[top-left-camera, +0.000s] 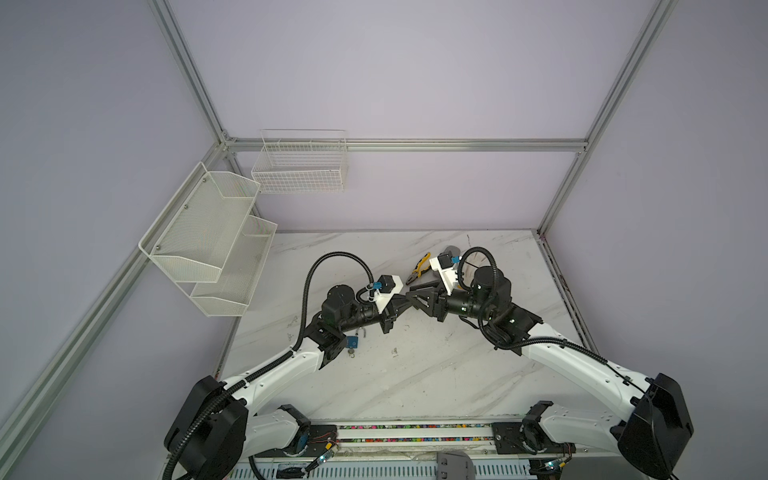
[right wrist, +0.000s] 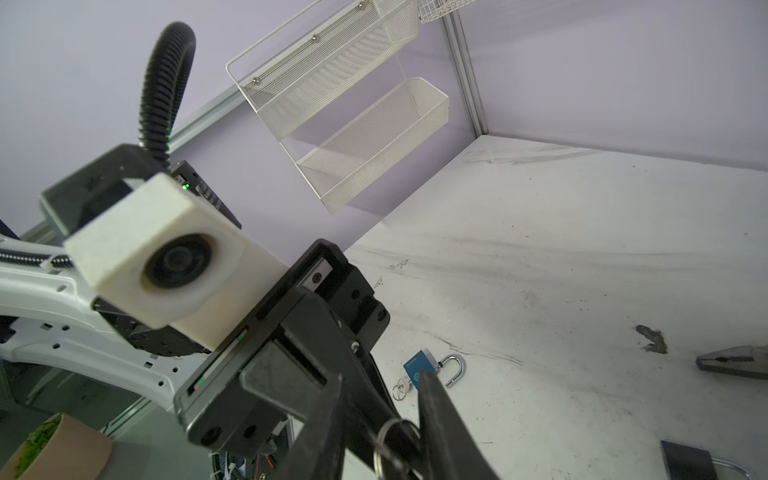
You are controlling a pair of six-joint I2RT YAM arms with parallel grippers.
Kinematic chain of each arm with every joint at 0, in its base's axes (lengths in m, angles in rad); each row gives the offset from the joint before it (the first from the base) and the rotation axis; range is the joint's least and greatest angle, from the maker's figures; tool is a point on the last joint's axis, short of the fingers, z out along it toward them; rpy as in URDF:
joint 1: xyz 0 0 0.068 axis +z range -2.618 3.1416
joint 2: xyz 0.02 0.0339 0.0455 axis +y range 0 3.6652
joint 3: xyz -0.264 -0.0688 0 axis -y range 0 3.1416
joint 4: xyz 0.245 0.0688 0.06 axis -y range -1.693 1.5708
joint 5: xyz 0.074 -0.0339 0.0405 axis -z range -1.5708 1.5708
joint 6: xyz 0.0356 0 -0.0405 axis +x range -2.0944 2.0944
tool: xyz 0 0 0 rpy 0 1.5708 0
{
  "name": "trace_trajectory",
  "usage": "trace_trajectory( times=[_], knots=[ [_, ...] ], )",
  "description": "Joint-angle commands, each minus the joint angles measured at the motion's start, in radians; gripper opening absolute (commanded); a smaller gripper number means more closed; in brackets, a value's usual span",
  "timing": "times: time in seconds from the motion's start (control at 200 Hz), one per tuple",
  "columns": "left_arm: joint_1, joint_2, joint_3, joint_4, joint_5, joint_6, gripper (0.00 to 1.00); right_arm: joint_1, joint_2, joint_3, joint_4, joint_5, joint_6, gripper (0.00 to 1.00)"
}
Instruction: Unlock with the key
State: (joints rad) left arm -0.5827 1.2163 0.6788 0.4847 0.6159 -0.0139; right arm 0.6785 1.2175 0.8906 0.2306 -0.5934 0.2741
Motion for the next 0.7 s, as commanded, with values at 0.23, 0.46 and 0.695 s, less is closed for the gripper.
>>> trace_trajectory(
  times=[0.23, 0.46, 0.695],
  knots=[
    [0.009, -0.003, 0.103, 0.028, 0.034, -0.021, 0.00, -0.008, 0.013, -0.013, 0.023, -0.001, -0.044, 0.14],
    [0.009, -0.006, 0.105, 0.037, 0.043, -0.031, 0.00, -0.008, 0.022, -0.008, 0.018, -0.020, -0.057, 0.07],
    [0.012, -0.003, 0.113, 0.033, 0.056, -0.044, 0.00, -0.008, 0.006, -0.009, 0.024, -0.031, -0.071, 0.00]
  ],
)
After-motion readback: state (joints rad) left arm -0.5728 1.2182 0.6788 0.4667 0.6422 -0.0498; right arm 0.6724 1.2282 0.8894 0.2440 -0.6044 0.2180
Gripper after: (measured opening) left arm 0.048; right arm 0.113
